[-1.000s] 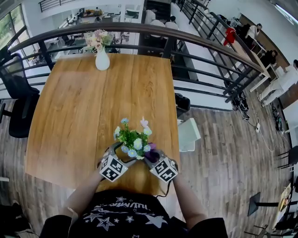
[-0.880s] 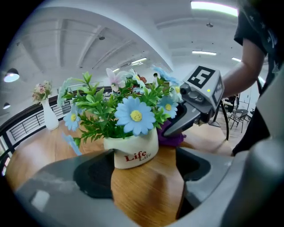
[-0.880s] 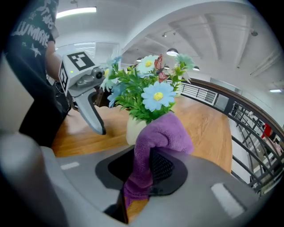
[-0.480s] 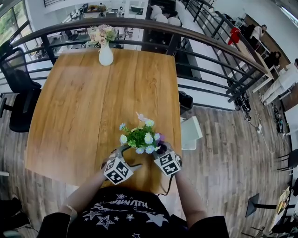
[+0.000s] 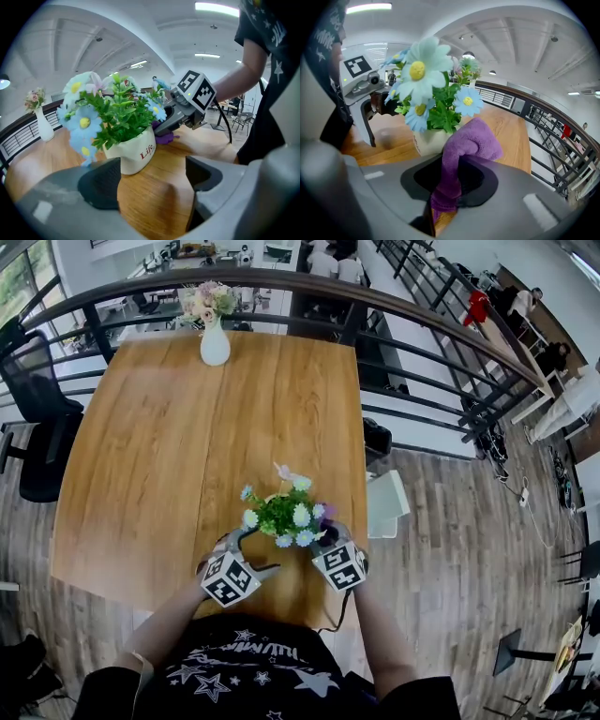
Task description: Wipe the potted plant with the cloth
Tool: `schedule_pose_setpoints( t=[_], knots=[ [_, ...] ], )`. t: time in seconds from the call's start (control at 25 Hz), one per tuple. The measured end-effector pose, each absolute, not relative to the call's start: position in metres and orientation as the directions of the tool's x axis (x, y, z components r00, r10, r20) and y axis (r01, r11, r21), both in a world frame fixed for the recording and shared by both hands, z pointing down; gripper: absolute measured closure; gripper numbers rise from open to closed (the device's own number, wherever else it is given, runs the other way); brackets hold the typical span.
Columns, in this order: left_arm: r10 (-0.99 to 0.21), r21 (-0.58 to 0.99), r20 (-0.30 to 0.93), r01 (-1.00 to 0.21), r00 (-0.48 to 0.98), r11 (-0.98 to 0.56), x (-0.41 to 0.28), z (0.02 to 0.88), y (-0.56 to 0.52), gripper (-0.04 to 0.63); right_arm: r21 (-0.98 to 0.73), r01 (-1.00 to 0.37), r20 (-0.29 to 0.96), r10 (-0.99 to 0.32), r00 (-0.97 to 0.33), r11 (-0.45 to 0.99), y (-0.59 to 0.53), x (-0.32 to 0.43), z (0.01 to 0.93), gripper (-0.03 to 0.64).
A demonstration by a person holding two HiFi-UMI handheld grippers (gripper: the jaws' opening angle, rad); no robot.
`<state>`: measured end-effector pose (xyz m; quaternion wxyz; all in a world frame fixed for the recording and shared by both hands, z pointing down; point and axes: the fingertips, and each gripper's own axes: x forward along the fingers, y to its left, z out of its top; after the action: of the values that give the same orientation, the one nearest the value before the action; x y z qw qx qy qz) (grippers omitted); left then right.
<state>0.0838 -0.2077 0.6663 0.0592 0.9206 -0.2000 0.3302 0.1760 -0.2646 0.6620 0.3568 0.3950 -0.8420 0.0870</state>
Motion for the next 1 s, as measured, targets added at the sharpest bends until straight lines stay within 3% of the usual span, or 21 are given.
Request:
schedule_pose_setpoints(
  t=[0.2,0.4,0.72,0.8,0.88,1.0],
  knots=[
    [-0.331,-0.047,0.659,-0.403,0.676,-0.914,0.06,0.678,-0.228,0.146,0.131,-0.726,0.667,-0.602,-0.439,0.675,-0.266,0.175,0.661,0.531],
    [-0.293,-0.112,0.613,-0.287,0.733,-0.951,0.059,0.668,-0.252,0.144,0.122,-0.722,0.677,-0.589,-0.442,0.681,-0.265,0.177,0.663,0.531],
    [-0.219,-0.17,0.644,-0.142,0.733,-0.975,0.074,0.675,-0.278,0.143,0.131,-0.705,0.686,-0.577,-0.443,0.697,-0.265,0.177,0.664,0.531],
    [-0.207,-0.164,0.64,-0.132,0.74,-0.978,0.079,0.675,-0.278,0.149,0.133,-0.7,0.689,-0.573,-0.444,0.702,-0.264,0.177,0.664,0.531],
    [-0.208,-0.158,0.631,-0.139,0.748,-0.978,0.082,0.674,-0.278,0.206,0.134,-0.696,0.692,-0.569,-0.443,0.705,-0.264,0.177,0.665,0.531],
    [-0.221,-0.157,0.616,-0.157,0.756,-0.975,0.081,0.676,-0.28,0.207,0.139,-0.688,0.693,-0.566,-0.446,0.713,-0.268,0.176,0.667,0.531]
  ],
)
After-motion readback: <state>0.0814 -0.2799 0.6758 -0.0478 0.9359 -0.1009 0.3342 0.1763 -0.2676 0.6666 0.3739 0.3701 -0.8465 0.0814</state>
